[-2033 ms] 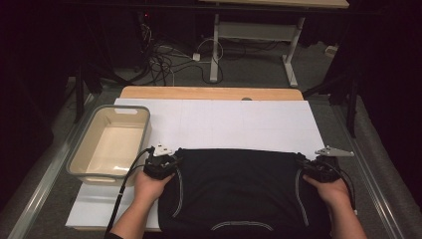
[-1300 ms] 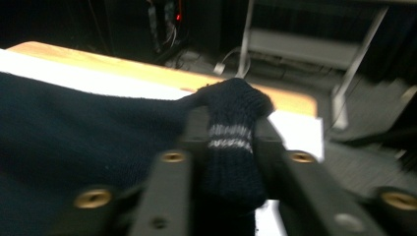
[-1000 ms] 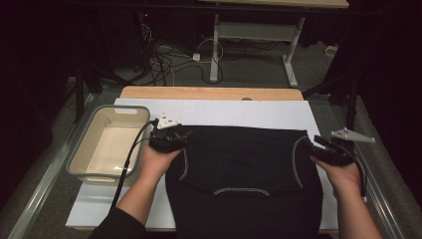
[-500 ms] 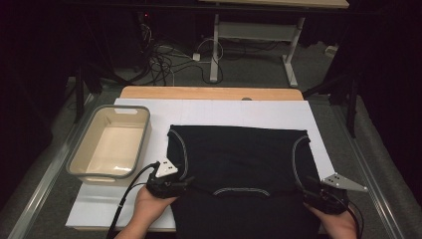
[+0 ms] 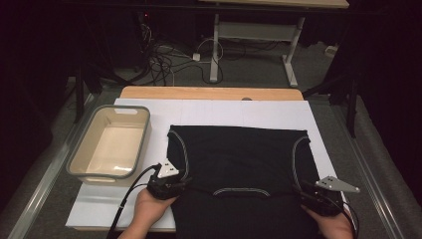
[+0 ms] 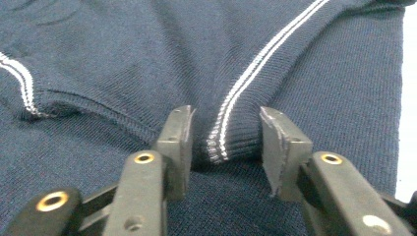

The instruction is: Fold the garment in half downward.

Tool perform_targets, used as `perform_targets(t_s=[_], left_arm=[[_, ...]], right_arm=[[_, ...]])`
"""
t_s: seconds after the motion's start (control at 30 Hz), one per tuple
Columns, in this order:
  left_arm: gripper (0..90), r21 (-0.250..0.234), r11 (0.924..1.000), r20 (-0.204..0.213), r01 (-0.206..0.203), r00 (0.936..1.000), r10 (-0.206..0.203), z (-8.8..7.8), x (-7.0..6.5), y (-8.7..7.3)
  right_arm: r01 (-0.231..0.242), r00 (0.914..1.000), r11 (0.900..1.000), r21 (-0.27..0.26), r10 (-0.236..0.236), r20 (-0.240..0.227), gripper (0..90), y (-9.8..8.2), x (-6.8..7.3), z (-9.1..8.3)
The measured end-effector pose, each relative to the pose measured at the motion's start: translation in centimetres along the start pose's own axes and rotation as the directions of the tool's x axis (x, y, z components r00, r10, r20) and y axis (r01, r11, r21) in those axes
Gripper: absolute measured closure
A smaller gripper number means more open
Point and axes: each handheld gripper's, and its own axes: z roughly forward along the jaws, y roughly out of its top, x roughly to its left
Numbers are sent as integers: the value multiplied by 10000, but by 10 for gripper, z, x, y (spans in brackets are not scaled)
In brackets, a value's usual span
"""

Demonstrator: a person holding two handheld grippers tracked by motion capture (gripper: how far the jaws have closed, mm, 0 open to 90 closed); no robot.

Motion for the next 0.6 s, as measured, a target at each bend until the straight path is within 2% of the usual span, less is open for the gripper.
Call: perform_targets(t_s=[0.17,0.27,0.43,0.53,0.6], left_arm=[[664,-13,9999,159,-106,9998,106,0,0,0],[740,-40,9997,112,-239,9997,240,0,-1,0],[773,-129,9995,130,-297,9995,299,-1,-2,-1],[782,-463,9981,82,-417,9991,421,-5,-3,-1],[784,-804,9962,181,-329,9992,344,-12,-3,1]], right_arm=[[86,9998,10000,-21,-86,-157,703,0,1,0],[247,9996,9996,-99,-249,-157,770,-1,2,-1],[378,9992,9987,-342,-382,-130,797,-2,3,-3],[344,9994,9966,-742,-346,-19,798,-2,4,-9],[276,9996,9953,-928,-283,-58,798,-1,3,-14]])
